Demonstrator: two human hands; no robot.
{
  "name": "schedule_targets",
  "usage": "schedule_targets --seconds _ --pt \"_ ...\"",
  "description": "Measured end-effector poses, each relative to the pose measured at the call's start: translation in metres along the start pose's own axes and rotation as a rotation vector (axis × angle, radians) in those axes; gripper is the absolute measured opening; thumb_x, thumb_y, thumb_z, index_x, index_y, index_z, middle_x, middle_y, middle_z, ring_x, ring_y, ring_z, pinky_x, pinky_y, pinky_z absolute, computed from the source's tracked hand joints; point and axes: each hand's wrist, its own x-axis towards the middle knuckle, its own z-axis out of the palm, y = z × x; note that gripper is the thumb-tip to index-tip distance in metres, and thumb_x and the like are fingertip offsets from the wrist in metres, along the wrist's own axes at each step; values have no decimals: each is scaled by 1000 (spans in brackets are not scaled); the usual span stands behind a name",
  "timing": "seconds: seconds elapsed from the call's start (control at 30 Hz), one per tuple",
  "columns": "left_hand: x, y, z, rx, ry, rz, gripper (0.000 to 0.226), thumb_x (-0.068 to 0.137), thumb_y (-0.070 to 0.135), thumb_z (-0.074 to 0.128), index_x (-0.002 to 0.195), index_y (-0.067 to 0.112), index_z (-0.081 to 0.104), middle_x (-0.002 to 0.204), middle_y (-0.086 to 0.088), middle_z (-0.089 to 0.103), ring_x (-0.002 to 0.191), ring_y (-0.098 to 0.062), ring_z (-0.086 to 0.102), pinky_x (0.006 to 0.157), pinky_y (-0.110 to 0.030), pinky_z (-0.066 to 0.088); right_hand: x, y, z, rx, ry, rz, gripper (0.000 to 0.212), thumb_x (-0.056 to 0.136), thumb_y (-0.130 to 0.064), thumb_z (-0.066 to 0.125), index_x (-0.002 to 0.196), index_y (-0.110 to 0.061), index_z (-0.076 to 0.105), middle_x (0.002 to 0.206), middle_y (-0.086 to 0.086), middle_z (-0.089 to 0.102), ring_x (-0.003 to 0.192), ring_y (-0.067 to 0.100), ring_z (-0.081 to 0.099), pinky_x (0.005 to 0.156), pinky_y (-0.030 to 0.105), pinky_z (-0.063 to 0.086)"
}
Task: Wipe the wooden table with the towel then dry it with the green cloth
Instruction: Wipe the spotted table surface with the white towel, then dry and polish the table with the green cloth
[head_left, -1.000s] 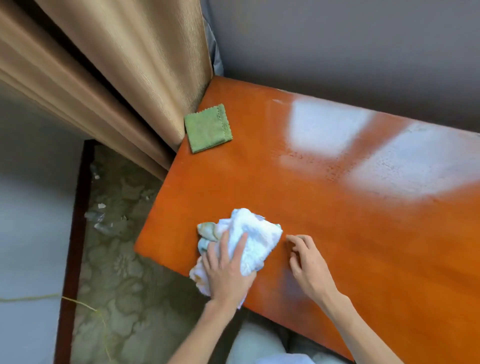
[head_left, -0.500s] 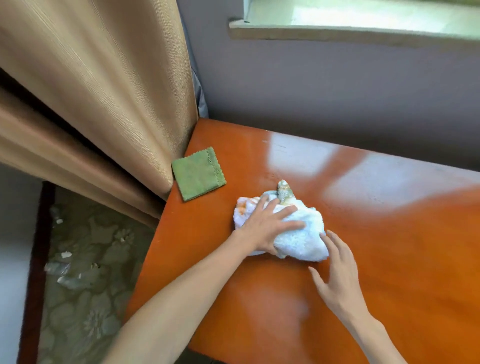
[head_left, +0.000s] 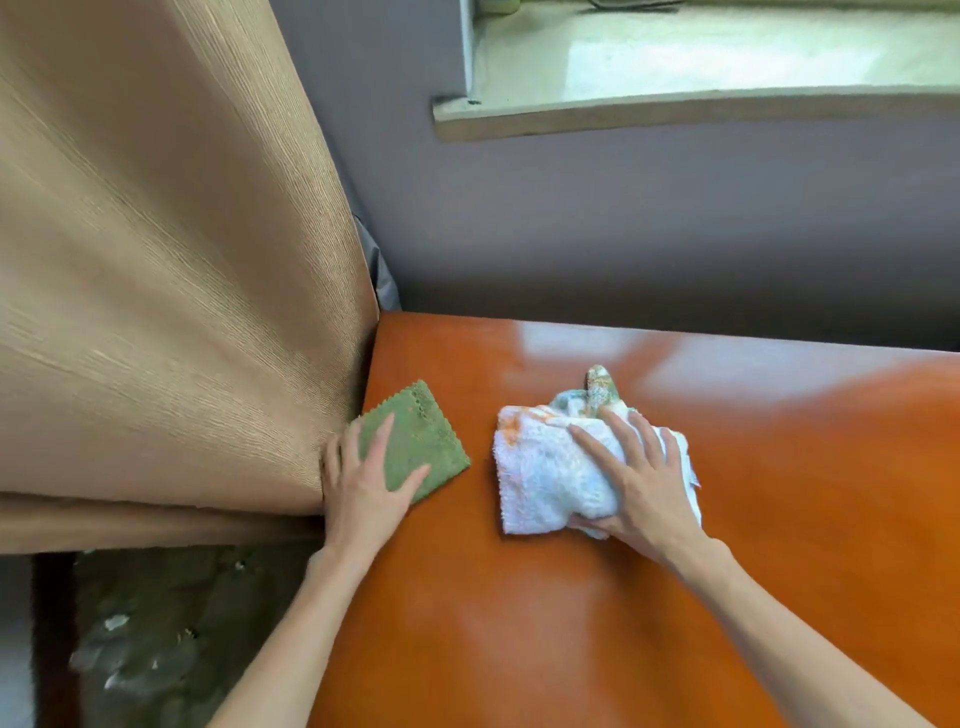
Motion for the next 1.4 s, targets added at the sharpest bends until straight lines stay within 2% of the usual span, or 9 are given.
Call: schedule_targets --seconds 0.27,0.47,0.67,0.9,1.0,1.1,1.23,1.3,1.4 --pt "-2 -23 -19 -294 1 -223 80 75 22 87 143 18 46 133 -8 51 123 -25 50 103 -37 42 112 -11 -10 57 41 26 102 60 -73 75 149 -39 38 152 9 39 140 42 31 107 62 25" --pt "-54 -28 -38 -730 -171 -367 58 68 14 91 113 35 62 105 10 73 99 -8 68 79 -18 53 183 -65 -2 77 45 -57 102 64 -73 72 150 -44 28 155 5 31 143 40 21 112 62 18" --pt "-100 -26 -37 -905 -338 -396 65 50 37 91 109 25 67 102 3 77 94 -17 74 81 -31 59 207 -121 8 80 41 -97 104 64 -74 70 152 -42 25 158 5 26 144 42 18 111 64 18" --pt "-105 -14 -37 -1000 -294 -390 55 53 44 90 103 46 66 103 5 77 95 -13 74 79 -28 59 192 -147 16 91 13 -61 104 66 -73 69 153 -40 22 158 8 25 146 45 13 110 68 17" --pt "-105 -11 -36 -1128 -242 -502 64 54 43 91 113 31 68 108 1 76 102 -19 73 90 -42 56 166 -146 2 92 90 -32 101 70 -70 68 155 -37 22 163 11 16 149 41 12 113 69 11" --pt "-112 -4 -30 -1246 -206 -624 71 53 37 91 118 17 69 111 -3 76 106 -23 71 97 -44 53 87 -144 -1 426 356 5 64 88 -44 69 143 -19 48 152 12 38 142 28 35 118 46 25" --pt "-132 21 -22 -1481 -218 -710 61 64 15 87 121 9 68 119 -8 73 113 -28 68 99 -44 51 -43 -140 -4 1230 -93 409 47 87 -45 63 131 -35 50 135 -10 55 118 2 58 92 15 48" --pt "-151 36 -22 -1558 -276 -658 56 69 14 85 122 6 68 121 -12 71 113 -28 68 93 -41 54 -89 -137 -4 1367 -284 453 58 80 -45 68 133 -37 47 131 -11 58 114 2 62 87 16 52" --pt "-181 52 -24 -1501 -351 -595 57 69 27 84 120 7 69 117 -13 73 109 -29 69 88 -40 57 -129 -124 -6 1466 -273 487 57 74 -32 79 126 -27 58 120 0 70 108 17 69 83 28 58"
